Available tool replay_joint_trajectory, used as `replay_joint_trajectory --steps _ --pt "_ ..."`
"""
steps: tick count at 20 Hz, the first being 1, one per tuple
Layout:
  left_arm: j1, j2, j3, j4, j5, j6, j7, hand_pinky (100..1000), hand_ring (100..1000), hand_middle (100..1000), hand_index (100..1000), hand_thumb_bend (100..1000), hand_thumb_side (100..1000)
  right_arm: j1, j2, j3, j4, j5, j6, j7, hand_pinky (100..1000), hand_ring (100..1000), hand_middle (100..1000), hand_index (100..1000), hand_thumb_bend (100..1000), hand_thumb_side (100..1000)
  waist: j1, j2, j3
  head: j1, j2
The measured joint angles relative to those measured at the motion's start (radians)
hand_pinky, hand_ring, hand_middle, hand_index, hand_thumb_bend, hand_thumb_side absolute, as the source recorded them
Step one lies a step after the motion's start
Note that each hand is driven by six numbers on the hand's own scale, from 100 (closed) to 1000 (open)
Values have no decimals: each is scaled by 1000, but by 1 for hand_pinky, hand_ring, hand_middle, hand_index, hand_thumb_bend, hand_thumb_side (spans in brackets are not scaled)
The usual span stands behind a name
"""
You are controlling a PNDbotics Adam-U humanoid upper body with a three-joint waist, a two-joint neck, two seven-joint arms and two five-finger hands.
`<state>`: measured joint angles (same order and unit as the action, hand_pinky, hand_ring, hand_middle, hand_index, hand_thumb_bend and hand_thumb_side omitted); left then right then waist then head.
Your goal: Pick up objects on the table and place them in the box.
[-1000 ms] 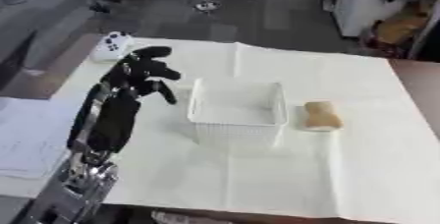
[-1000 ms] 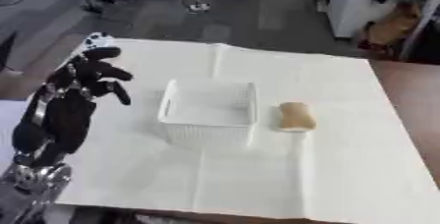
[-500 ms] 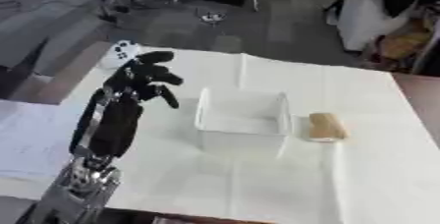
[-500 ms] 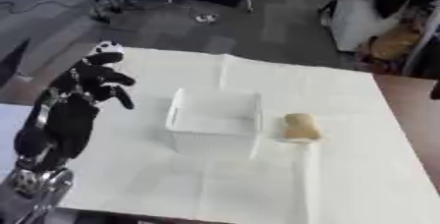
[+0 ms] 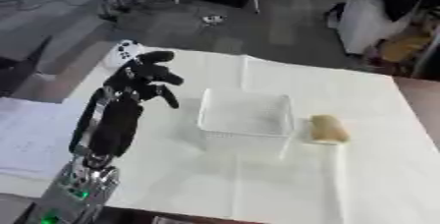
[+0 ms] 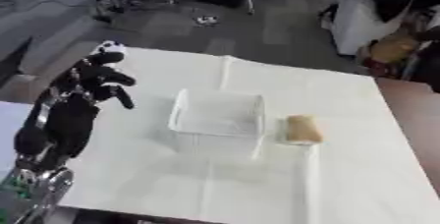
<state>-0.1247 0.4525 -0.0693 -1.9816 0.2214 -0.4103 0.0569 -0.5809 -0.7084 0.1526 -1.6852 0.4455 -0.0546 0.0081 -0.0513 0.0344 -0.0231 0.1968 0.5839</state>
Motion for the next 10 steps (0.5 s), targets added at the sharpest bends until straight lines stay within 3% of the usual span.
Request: replay_joint_trajectory --steps 10 --pt "8 3 0 0 0 4 -3 428 679 795 734 650 804 -116 -19 39 415 312 22 44 711 751 788 835 615 1000 -4 -7 6 -4 0"
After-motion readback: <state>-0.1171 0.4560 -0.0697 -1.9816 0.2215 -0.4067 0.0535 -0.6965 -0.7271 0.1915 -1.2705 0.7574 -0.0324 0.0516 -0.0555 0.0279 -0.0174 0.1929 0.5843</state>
